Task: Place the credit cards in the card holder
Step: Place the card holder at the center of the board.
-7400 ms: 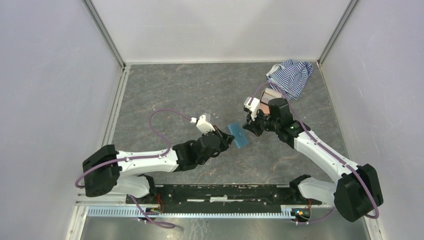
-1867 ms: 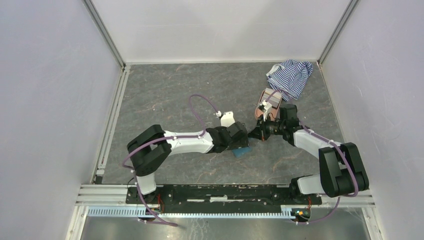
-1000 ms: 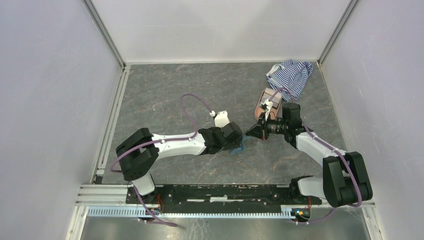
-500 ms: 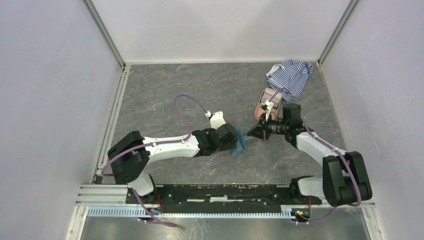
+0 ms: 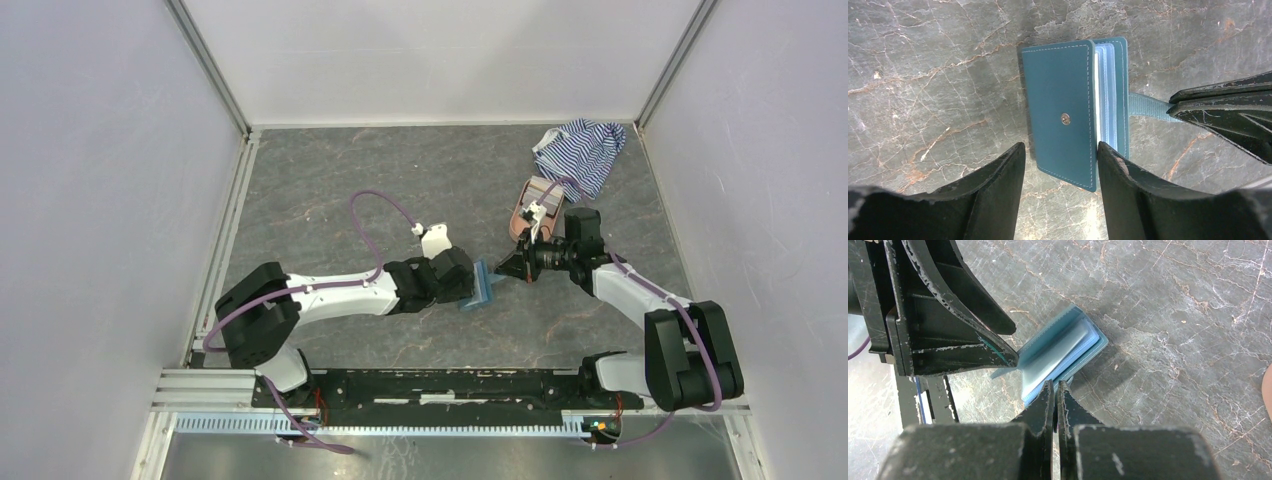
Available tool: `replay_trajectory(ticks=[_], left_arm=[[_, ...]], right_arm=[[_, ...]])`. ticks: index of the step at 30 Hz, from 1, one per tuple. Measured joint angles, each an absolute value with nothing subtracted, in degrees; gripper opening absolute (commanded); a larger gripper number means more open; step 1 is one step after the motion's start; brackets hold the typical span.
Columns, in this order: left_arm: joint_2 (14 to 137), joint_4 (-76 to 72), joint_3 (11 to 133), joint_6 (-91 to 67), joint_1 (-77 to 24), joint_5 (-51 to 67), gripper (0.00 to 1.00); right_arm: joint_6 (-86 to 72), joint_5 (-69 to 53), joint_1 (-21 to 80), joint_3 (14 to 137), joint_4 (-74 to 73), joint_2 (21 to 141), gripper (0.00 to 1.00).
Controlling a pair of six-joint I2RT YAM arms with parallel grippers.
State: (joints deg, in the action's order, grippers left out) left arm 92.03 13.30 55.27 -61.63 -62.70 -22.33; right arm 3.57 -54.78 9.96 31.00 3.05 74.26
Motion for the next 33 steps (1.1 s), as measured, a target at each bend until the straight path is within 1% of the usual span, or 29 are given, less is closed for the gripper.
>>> replay_trajectory(ticks=[4,9,12,15,22,25,27,28,29,32,33], left_arm=[[92.03,13.15,55.11,-61.1,-62.43,-22.33,0.53],[91.68,14.02,55.11,-60.2,-62.04,-23.09,0.51],[91.02,15.29,55.05,-59.88,-61.93,-24.1,0.42],[90.85,16.43,54.7,-59.79,-61.71,-24.95,0.31],[90.8,18.68,53.06,-58.81,-60.9,-26.06,0.3],[90.78,19.0,52.27,-58.59,-60.05,-26.04,0.29],[90.78,19.16,51.72,-58.37,-59.48,-26.0,0.29],[90.78,19.16,51.33,-58.11,-59.09,-25.93,0.27],[90.78,19.16,51.0,-57.89,-58.76,-25.76,0.22],[90.78,18.5,50.15,-57.32,-57.91,-24.86,0.04],[90.78,17.96,49.78,-57.01,-57.58,-24.45,0.02]], right_arm=[[3.92,-54.78,9.96,31.0,2.83,74.32,0.0],[4.03,-54.76,9.96,31.0,2.68,74.32,0.0],[4.25,-54.35,9.96,31.0,2.52,74.32,0.0],[4.51,-53.71,9.96,31.05,2.33,74.67,0.0],[6.13,-52.29,9.96,31.99,0.62,77.28,0.0],[6.81,-51.72,9.96,32.14,0.08,77.95,0.02],[7.11,-51.33,9.96,32.18,-0.21,78.08,0.05],[7.38,-51.09,9.96,32.36,-0.71,78.26,0.08],[7.49,-50.92,9.96,32.56,-1.06,78.5,0.11],[8.16,-50.48,9.96,33.1,-1.96,79.59,0.19],[8.29,-50.37,9.96,33.21,-2.31,79.83,0.22]])
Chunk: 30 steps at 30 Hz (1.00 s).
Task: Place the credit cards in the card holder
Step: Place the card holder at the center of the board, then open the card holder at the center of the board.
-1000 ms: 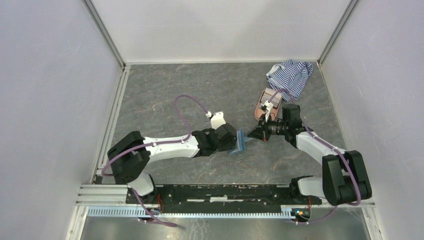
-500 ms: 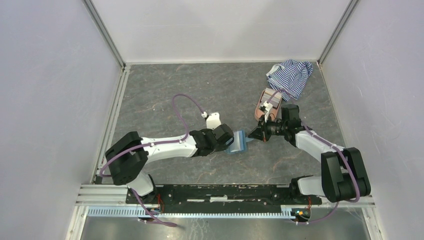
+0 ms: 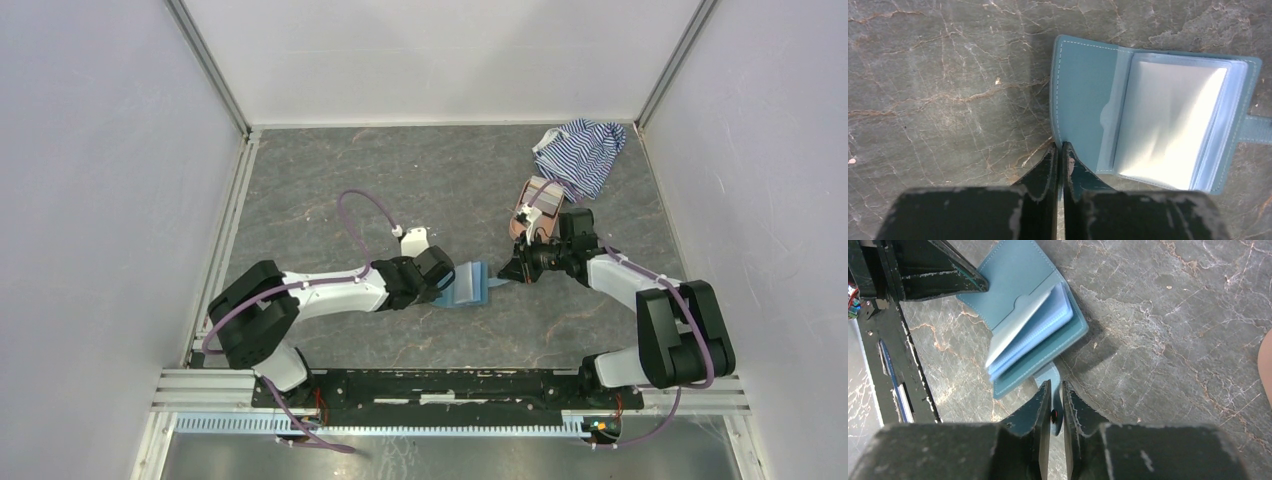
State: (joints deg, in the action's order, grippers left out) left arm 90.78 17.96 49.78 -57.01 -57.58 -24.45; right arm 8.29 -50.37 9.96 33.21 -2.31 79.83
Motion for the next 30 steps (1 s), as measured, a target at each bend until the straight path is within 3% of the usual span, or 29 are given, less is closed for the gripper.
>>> replay_trajectory(ticks=[7,22,25,30], left_arm=[[90.56,14.13,47.03,-56.88,-55.92,-21.47,0.02],[83.77,5.1,42.74,-54.89,-55.83,-15.2,0.02],[83.77,3.92,42.7,-54.89,-55.83,-13.96,0.02],[83.77,2.66,42.68,-54.92,-55.83,-12.56,0.02]], right_arm=[[9.34,-49.82,9.96,33.52,-3.46,80.27,0.33],[11.86,-39.62,9.96,35.24,-6.74,78.46,0.38],[11.66,-41.58,9.96,34.85,-5.39,74.06,0.34],[8.71,-50.98,10.0,32.62,2.09,68.64,0.13]])
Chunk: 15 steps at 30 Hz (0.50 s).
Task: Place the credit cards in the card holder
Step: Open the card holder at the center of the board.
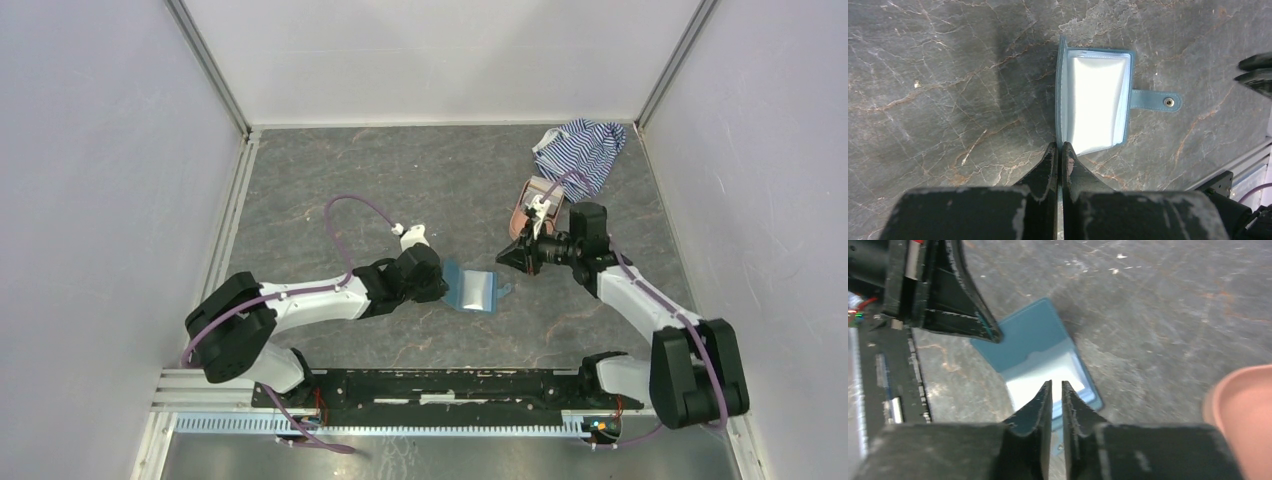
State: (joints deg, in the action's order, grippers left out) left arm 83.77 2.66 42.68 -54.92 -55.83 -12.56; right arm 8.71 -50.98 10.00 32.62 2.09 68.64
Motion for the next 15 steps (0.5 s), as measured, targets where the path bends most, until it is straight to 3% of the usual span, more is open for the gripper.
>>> replay_trajectory(ticks=[4,15], left_arm=[[83.72,2.28,42.52,-54.94,-55.83,-11.77,0.02],[83.64,-0.71,40.93,-55.0,-55.83,-11.22,0.02]], right_arm=[[5.89,-56.14,10.61,32.42,4.32,74.72,0.14],[4.82,-54.54,14.15,32.88,1.15,83.79,0.37]])
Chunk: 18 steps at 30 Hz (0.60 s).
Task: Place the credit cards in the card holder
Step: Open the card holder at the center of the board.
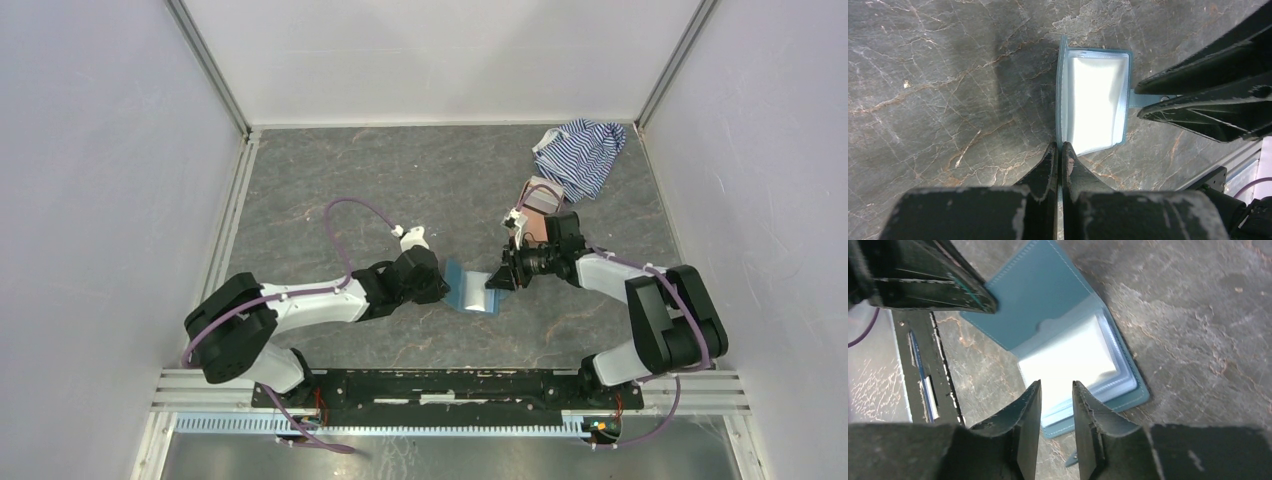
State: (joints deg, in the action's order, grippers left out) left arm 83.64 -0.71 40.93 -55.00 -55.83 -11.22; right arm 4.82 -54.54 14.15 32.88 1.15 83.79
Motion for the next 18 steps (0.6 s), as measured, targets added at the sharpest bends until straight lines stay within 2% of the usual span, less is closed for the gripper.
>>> replay_trajectory(ticks=[12,18], left_arm=[[82.21,-3.05,38.92,-56.16,-55.83,-10.31,0.02],[82.11,-5.56,37.19,-56.53,-55.83,-9.85,0.03]], right_arm=[[5.23,-51.62,14.52,33.67,-1.85,88.51,0.5],[4.25,-54.13,14.74,33.91,-1.5,89.95,0.5]])
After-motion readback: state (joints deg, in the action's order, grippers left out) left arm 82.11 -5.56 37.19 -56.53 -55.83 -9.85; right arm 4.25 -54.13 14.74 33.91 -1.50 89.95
